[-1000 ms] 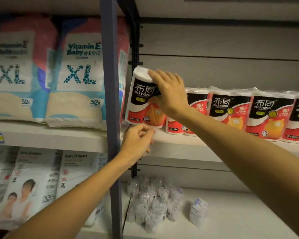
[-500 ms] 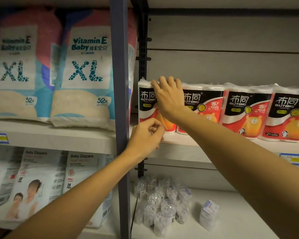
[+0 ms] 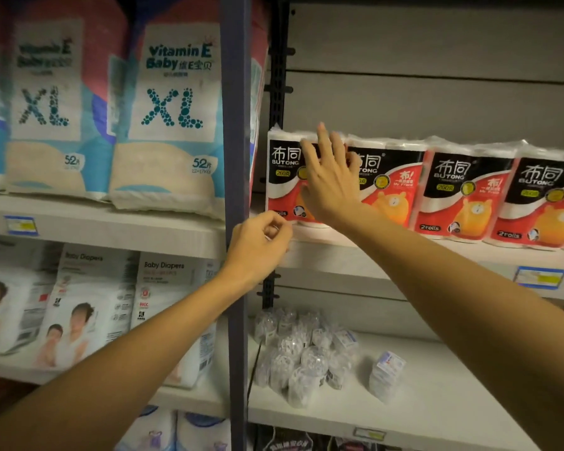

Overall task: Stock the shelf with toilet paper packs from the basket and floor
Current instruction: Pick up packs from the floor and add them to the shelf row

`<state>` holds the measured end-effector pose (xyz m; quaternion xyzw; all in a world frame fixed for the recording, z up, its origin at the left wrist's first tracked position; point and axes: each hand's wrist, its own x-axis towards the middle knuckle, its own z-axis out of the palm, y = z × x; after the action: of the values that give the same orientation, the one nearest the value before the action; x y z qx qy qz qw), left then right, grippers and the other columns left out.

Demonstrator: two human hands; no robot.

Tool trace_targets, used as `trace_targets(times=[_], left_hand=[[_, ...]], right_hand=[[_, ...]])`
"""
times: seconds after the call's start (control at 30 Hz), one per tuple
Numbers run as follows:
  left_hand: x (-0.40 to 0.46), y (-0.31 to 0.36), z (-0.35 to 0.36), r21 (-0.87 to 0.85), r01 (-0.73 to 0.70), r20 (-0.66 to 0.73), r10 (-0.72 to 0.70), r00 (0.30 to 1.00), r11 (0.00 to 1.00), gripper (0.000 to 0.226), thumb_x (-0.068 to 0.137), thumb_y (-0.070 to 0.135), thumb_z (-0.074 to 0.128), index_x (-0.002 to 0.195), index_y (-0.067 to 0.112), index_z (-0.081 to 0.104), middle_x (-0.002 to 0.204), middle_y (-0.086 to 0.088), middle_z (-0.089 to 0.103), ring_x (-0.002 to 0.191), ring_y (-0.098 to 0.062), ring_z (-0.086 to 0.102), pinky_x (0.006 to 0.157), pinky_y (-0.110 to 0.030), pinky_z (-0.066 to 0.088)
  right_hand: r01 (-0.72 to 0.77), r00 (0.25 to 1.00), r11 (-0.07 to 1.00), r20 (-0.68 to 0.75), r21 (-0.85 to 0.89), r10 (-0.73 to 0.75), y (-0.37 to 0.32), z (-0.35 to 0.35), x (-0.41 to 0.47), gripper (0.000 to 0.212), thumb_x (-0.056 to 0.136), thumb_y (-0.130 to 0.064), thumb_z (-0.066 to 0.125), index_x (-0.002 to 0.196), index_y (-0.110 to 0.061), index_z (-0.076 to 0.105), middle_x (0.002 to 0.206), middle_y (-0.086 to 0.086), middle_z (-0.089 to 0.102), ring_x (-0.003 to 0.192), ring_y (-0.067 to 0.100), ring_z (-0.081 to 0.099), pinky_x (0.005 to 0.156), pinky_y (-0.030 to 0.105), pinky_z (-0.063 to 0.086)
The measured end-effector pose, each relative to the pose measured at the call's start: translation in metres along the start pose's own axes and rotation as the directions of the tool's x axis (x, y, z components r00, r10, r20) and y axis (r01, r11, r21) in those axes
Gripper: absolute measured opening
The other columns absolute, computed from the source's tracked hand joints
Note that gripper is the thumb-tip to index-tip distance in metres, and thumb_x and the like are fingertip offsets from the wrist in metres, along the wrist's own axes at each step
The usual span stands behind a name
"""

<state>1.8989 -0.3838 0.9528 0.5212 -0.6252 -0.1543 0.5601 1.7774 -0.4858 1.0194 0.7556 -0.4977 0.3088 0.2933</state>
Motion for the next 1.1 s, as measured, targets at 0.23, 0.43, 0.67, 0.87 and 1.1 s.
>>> trace_targets(times=[0.23, 0.43, 0.67, 0.87, 1.1], left_hand=[[-0.029, 0.003, 0.002, 0.115, 0.014, -0.056, -0.008, 0.998, 0.993, 0.015, 0.091, 0.023, 0.058, 0.080, 0.018, 0.066, 0.062, 0.002, 0.066, 0.056, -0.013, 0.062, 0.064, -0.041, 0.058], [-0.089, 0.013, 0.025, 0.133, 0.097, -0.046, -0.092, 0.995, 0.986, 0.019, 0.093, 0.026, 0.057, 0.077, 0.020, 0.065, 0.060, -0.002, 0.065, 0.062, -0.020, 0.065, 0.066, -0.045, 0.058], [-0.184, -0.019, 0.029, 0.210, 0.225, -0.066, -0.216, 0.974, 0.952, 0.021, 0.092, 0.032, 0.056, 0.074, 0.022, 0.062, 0.061, -0.002, 0.063, 0.066, -0.025, 0.065, 0.067, -0.048, 0.056], [-0.253, -0.096, 0.031, 0.284, 0.282, -0.170, -0.241, 0.955, 0.916, 0.027, 0.093, 0.022, 0.057, 0.072, 0.006, 0.060, 0.059, -0.013, 0.058, 0.060, -0.028, 0.058, 0.062, -0.045, 0.052], [-0.364, -0.270, 0.046, 0.360, 0.379, -0.233, -0.311, 0.921, 0.852, 0.029, 0.092, 0.027, 0.057, 0.069, 0.008, 0.057, 0.054, -0.002, 0.056, 0.053, -0.014, 0.055, 0.055, -0.026, 0.043]], right_hand=[[0.004, 0.989, 0.965, -0.142, 0.262, 0.035, 0.031, -0.026, -0.087, 0.024, 0.084, -0.010, 0.062, 0.108, -0.009, 0.061, 0.100, 0.012, 0.064, 0.090, 0.033, 0.053, 0.071, 0.038, 0.035], [0.014, 0.996, 0.943, -0.092, 0.334, 0.018, 0.073, -0.045, -0.164, 0.018, 0.089, -0.015, 0.061, 0.106, -0.007, 0.061, 0.089, 0.012, 0.065, 0.082, 0.033, 0.057, 0.063, 0.038, 0.042], [-0.033, 0.994, 0.900, 0.112, 0.436, -0.018, 0.055, -0.025, -0.261, 0.017, 0.094, -0.027, 0.054, 0.101, -0.012, 0.058, 0.063, 0.007, 0.065, 0.054, 0.033, 0.059, 0.051, 0.037, 0.050], [-0.077, 0.981, 0.841, 0.191, 0.535, -0.032, 0.003, 0.030, -0.342, 0.018, 0.092, -0.029, 0.054, 0.097, -0.013, 0.061, 0.055, 0.005, 0.063, 0.050, 0.028, 0.058, 0.047, 0.034, 0.048], [-0.066, 0.950, 0.814, 0.287, 0.576, -0.126, -0.065, 0.150, -0.469, 0.020, 0.090, -0.030, 0.055, 0.093, -0.011, 0.060, 0.060, 0.009, 0.065, 0.054, 0.036, 0.060, 0.046, 0.038, 0.048]])
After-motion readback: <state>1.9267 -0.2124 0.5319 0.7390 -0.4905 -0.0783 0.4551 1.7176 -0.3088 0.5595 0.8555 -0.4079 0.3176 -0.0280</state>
